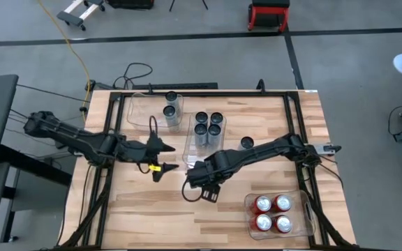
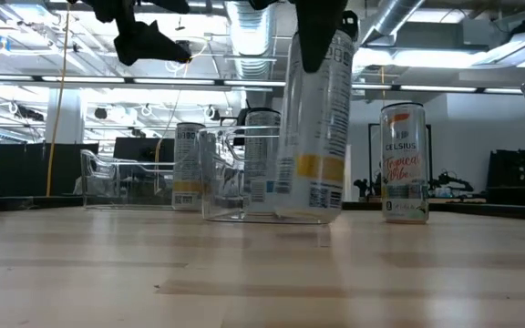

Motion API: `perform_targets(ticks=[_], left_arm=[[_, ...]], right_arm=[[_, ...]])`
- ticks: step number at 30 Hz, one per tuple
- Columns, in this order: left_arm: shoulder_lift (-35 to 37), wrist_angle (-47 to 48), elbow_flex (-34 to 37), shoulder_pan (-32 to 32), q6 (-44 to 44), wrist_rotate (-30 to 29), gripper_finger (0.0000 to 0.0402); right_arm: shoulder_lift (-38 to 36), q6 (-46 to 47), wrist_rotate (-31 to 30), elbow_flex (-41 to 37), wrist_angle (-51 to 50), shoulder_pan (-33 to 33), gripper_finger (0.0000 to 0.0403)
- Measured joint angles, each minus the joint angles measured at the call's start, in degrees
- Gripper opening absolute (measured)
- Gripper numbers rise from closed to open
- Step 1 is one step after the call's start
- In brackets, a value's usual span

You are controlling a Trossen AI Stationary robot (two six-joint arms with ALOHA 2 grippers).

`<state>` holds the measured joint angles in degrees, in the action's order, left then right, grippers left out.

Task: Sort soda cans
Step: Put the white yellow soda can into the top transparent bin

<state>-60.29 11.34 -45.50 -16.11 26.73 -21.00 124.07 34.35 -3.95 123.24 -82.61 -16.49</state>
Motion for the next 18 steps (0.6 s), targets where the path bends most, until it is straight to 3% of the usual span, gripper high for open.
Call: perform_targets(ticks=[12, 18], left_arm=[[-5.1, -9.7, 0.0, -2.3, -2.0, 1.8, 0.0348], [-7.5, -13.7, 0.0, -2.4, -5.5, 5.8, 0.0348]], right_arm=[[-0.1, -1.7, 0.2, -0.9, 3.0, -0.1, 0.0373], [-1.2, 0.4, 0.2, 0.0, 2.5, -0.1, 0.0397]])
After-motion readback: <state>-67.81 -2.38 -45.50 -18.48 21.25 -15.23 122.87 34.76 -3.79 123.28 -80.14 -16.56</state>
